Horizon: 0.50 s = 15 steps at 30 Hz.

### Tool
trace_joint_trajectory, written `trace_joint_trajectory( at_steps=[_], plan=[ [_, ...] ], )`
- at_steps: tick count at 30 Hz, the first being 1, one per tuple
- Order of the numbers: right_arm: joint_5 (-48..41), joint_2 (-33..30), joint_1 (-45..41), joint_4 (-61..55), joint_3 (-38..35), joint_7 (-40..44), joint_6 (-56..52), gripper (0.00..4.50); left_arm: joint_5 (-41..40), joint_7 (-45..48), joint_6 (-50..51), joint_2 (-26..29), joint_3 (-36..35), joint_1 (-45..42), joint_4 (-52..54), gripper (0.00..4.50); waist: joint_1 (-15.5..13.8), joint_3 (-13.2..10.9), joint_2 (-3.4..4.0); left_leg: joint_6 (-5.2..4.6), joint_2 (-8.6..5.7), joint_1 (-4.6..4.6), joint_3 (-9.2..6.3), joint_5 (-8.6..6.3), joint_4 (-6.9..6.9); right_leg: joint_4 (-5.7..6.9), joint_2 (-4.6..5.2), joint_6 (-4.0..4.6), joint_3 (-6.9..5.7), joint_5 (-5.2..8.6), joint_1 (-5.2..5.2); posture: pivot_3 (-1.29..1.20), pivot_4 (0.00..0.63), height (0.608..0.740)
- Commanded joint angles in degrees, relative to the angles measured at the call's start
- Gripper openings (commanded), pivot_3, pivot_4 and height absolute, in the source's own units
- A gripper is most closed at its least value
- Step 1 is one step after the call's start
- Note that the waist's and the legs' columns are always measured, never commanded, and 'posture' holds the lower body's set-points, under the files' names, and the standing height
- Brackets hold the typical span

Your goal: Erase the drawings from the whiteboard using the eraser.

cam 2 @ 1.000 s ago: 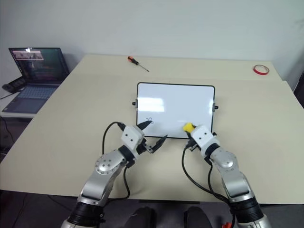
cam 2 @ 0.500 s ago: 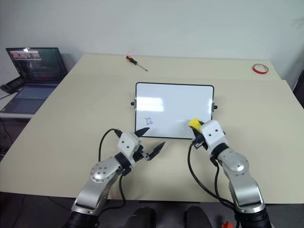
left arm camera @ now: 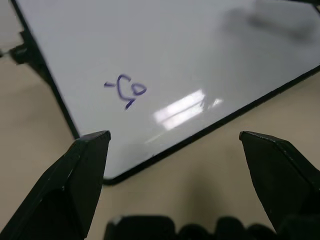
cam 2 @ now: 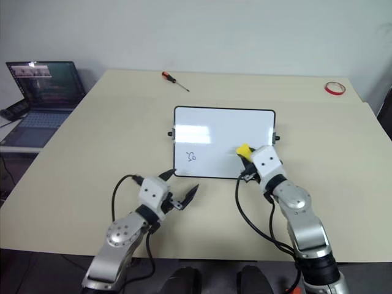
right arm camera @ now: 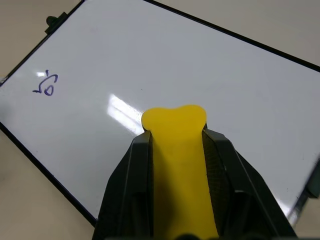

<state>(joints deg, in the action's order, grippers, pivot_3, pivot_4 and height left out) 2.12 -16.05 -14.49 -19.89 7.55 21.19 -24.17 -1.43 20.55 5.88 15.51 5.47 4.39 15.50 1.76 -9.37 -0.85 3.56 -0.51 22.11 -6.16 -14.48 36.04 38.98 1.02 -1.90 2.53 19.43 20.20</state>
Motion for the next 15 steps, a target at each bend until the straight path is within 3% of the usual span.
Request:
trace_joint_trajectory(
  at_steps=[1, 9, 15],
  plan=[
    [-0.4, 0.7, -2.5, 0.8, 0.7, 0.3, 2.5, 1.09, -0.1, -3.3, 0.1, -2.0, -1.4, 1.2, 2.9, 4.5, -0.1, 0.0, -0.01, 0.0, 0.0, 0.0, -0.01, 0.0, 0.0, 0.0, 0.0, 0.0, 0.0, 0.0, 0.0, 0.0, 0.15, 0.74],
    [0.4, 4.4, -8.6, 7.9, 4.9, 0.1, 6.1, 1.09, -0.1, -5.1, -1.0, -2.3, -3.1, -0.9, 0.7, 4.5, 0.1, 0.0, -0.01, 0.0, 0.01, -0.01, 0.0, 0.0, 0.0, 0.03, -0.02, 0.0, -0.04, 0.0, 0.01, 0.0, 0.15, 0.74],
    [2.3, 11.0, -17.8, 22.2, 7.9, -2.1, 12.8, 1.09, -1.1, -4.9, -0.8, -2.6, -3.6, -1.9, -0.5, 4.5, 0.2, 0.0, 0.0, 0.01, 0.03, -0.05, 0.04, 0.01, 0.0, 0.07, -0.03, 0.01, -0.04, -0.01, 0.03, 0.0, 0.15, 0.74]
  ],
)
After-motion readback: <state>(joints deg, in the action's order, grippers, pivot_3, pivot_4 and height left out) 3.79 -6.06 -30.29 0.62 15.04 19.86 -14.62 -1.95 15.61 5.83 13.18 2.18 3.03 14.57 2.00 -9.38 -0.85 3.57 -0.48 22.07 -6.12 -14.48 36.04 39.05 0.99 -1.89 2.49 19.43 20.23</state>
